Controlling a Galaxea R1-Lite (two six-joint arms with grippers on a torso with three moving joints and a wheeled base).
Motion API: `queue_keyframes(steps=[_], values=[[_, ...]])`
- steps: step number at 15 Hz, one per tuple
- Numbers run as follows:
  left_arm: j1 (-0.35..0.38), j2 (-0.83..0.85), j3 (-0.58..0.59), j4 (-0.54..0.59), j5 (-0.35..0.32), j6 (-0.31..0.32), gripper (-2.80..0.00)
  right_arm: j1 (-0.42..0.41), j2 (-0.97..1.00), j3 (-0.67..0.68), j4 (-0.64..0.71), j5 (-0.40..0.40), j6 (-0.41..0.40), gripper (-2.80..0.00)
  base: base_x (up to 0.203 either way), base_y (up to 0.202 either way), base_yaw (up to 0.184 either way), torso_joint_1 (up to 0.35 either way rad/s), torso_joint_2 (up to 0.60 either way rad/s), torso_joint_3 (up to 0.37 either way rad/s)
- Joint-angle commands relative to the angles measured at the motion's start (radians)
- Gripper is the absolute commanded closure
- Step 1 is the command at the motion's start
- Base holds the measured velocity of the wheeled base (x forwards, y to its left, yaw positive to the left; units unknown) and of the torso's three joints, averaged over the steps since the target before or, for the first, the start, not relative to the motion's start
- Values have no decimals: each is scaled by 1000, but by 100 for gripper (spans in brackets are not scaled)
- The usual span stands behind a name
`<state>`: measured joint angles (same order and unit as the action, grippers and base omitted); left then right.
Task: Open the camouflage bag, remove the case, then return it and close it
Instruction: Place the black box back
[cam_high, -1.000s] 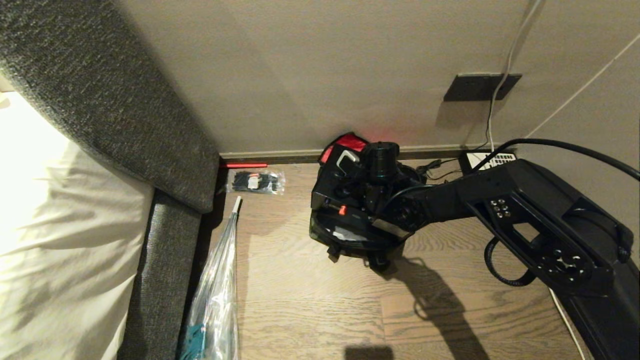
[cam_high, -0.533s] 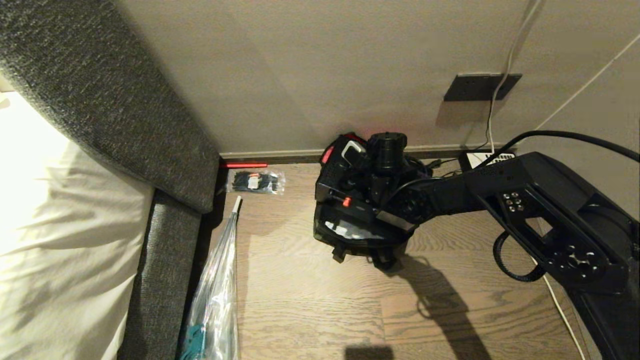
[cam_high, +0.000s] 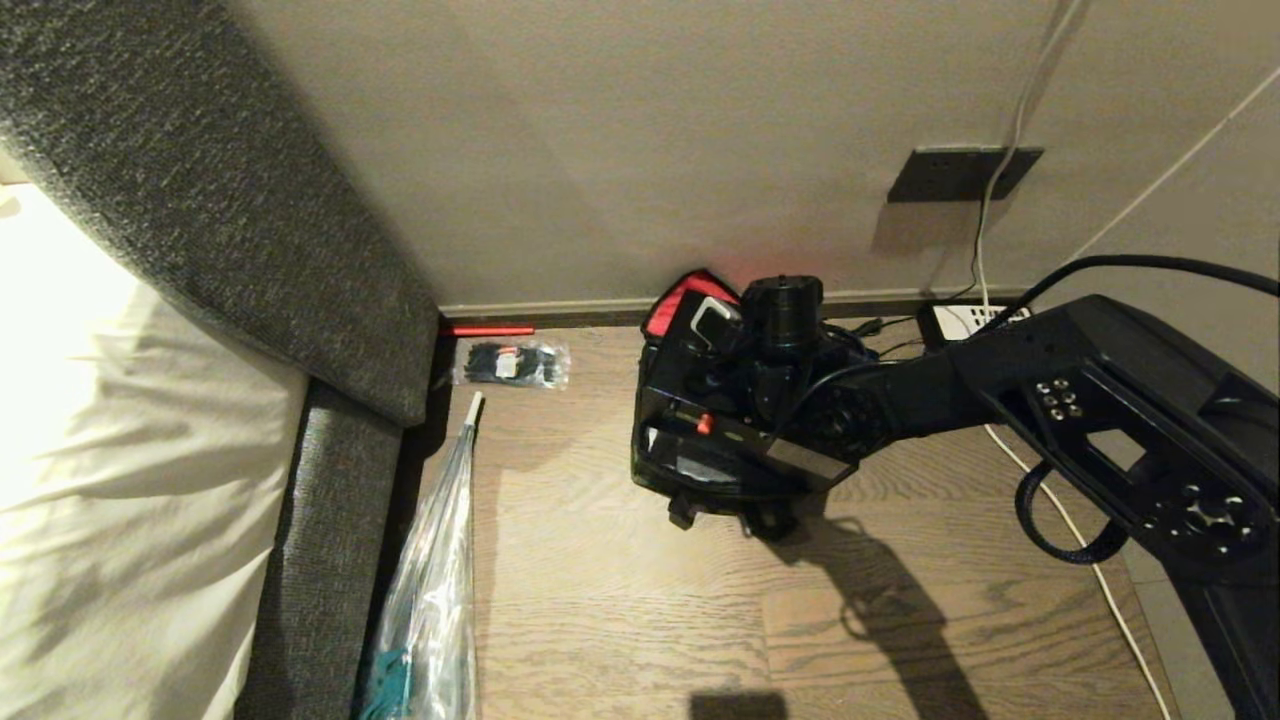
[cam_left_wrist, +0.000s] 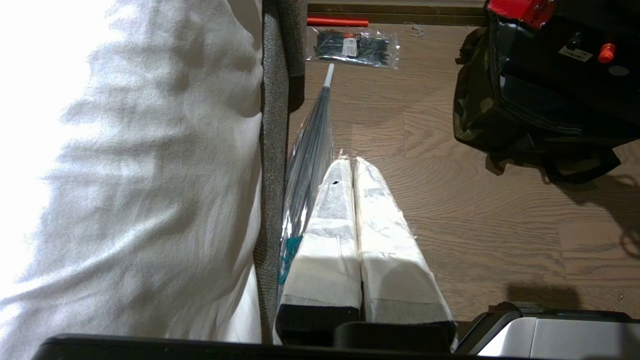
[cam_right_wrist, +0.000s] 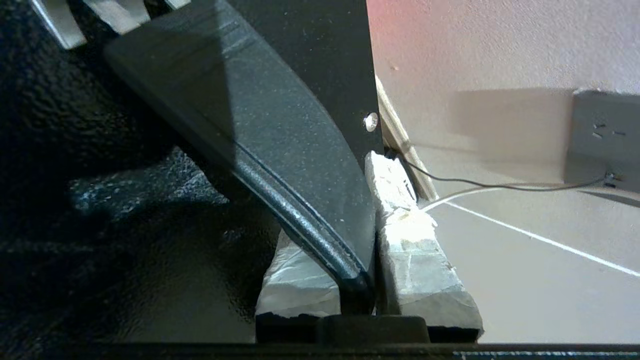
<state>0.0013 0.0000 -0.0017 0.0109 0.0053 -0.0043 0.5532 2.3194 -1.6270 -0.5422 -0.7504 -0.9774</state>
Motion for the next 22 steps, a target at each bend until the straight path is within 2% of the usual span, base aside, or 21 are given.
queue_keyframes(steps=[1,13,22], values=[[0,-2,0,0,1,0,0,-1,-9,12,-2,-4,-6,0,0,0,0,0,0,0],[0,-2,0,0,1,0,0,-13,5,56,-22,-1,-10,0,0,0,0,0,0,0],[0,-2,0,0,1,0,0,-23,47,22,-40,9,-14,0,0,0,0,0,0,0]])
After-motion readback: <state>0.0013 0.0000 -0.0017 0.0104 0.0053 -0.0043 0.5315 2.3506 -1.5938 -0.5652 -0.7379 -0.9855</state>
